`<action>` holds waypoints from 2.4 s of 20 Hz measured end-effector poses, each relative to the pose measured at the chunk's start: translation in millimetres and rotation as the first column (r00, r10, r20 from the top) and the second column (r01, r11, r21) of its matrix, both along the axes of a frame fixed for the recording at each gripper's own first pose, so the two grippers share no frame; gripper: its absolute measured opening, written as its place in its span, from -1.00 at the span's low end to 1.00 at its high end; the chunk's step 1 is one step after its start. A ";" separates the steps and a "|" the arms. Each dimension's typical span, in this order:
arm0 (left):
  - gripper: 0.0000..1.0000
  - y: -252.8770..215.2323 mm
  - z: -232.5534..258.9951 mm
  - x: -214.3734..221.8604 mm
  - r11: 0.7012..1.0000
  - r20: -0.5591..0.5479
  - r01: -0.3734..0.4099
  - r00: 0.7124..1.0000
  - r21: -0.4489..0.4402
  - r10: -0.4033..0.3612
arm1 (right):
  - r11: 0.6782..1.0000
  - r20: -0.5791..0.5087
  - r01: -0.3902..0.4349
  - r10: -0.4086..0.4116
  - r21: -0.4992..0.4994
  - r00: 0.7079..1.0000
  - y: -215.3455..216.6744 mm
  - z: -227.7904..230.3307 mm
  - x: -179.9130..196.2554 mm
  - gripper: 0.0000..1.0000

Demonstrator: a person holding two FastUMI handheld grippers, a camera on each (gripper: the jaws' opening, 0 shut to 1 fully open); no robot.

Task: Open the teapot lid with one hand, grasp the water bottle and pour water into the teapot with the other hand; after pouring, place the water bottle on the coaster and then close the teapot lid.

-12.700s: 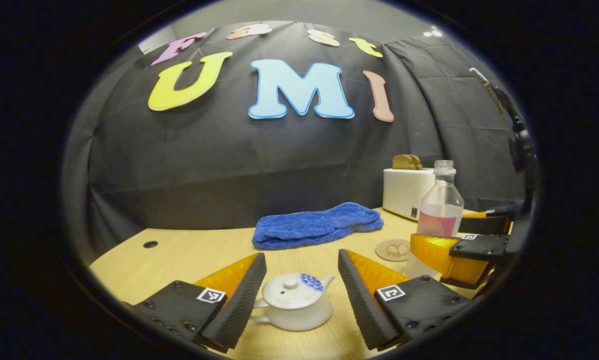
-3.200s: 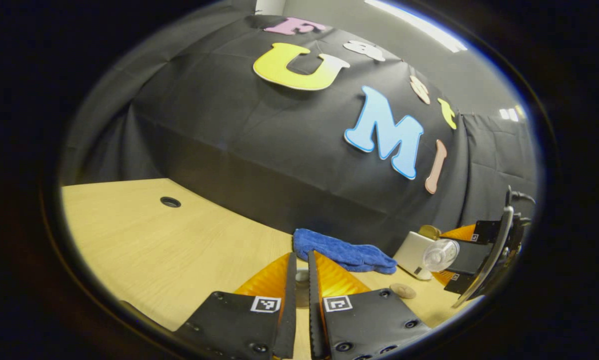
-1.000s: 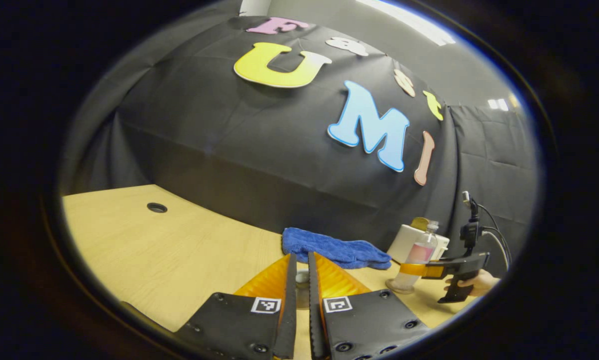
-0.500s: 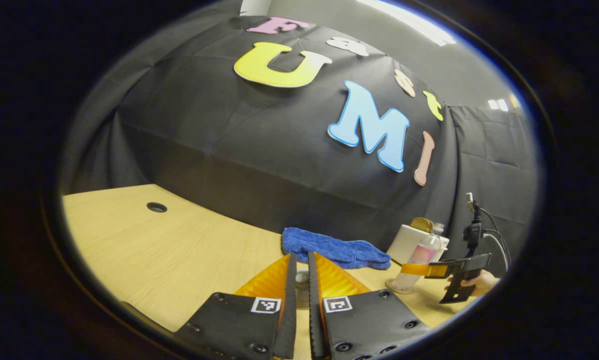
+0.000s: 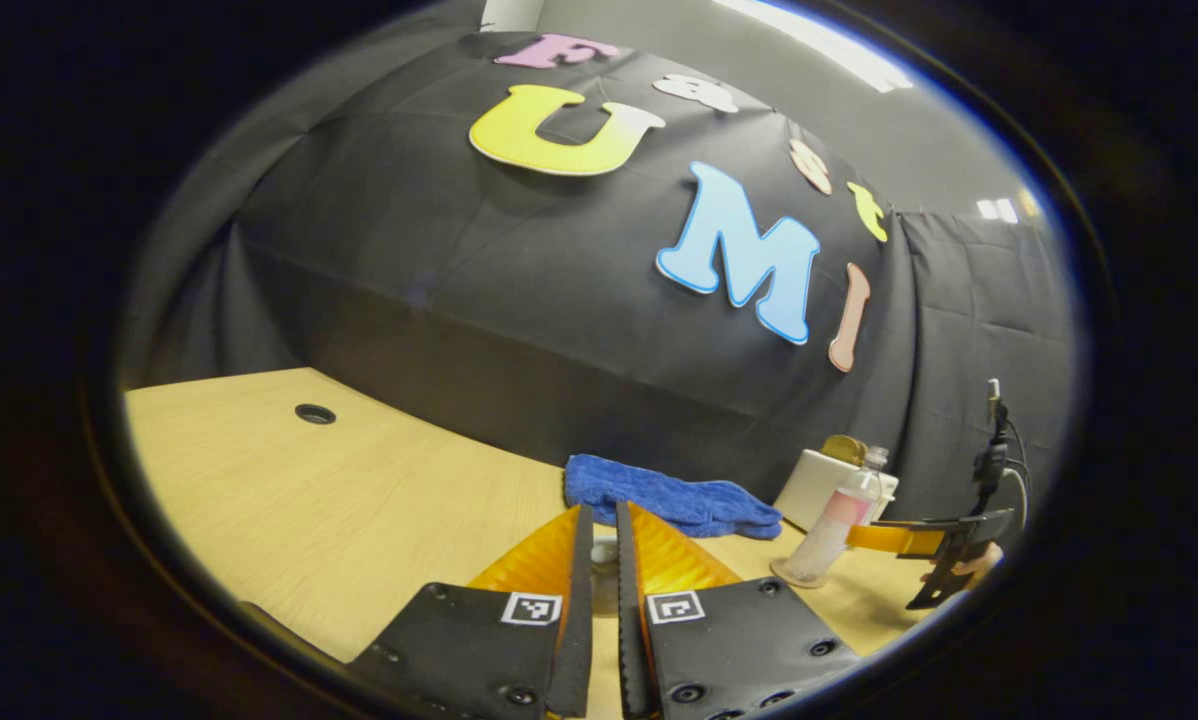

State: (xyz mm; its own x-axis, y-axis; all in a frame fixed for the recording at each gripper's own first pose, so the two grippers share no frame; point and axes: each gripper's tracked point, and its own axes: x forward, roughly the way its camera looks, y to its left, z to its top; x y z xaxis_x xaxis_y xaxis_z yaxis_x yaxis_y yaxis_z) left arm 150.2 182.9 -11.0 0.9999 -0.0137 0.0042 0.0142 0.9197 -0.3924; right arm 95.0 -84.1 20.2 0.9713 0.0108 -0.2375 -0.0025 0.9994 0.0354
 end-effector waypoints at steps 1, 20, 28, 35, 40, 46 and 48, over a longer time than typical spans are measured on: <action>-0.58 -0.7 1.5 -0.1 1.000 0.004 0.000 1.000 0.005 0.000 | 1.000 0.009 -0.004 0.004 0.000 1.000 0.8 0.2 -7.6 0.96; -0.65 -106.4 14.6 -4.6 0.963 -0.036 0.133 0.991 0.236 -0.128 | 0.992 0.188 0.124 -0.121 -0.003 0.975 -9.3 26.5 -101.5 0.96; -0.66 -115.1 -2.3 7.5 0.946 -0.067 0.112 0.993 0.304 -0.096 | 0.997 0.182 0.079 -0.077 -0.005 0.980 5.8 23.2 -101.6 0.96; -0.58 -115.1 -2.4 10.6 0.937 -0.064 0.093 0.995 0.337 -0.076 | 0.998 0.178 0.052 -0.047 -0.022 0.983 11.1 20.5 -98.1 0.96; -0.58 -116.2 -3.4 11.0 0.916 -0.067 0.072 0.997 0.394 -0.049 | 0.999 0.158 0.033 -0.027 -0.034 0.987 17.0 14.6 -95.2 0.96; -0.58 -117.7 -3.8 12.6 0.915 -0.062 0.075 0.997 0.397 -0.054 | 0.999 0.155 0.022 -0.015 -0.040 0.988 20.0 13.1 -93.7 0.96; -0.60 -118.2 -3.9 12.3 0.914 -0.066 0.079 0.996 0.397 -0.057 | 0.999 0.158 0.022 -0.015 -0.041 0.987 20.4 13.8 -94.6 0.96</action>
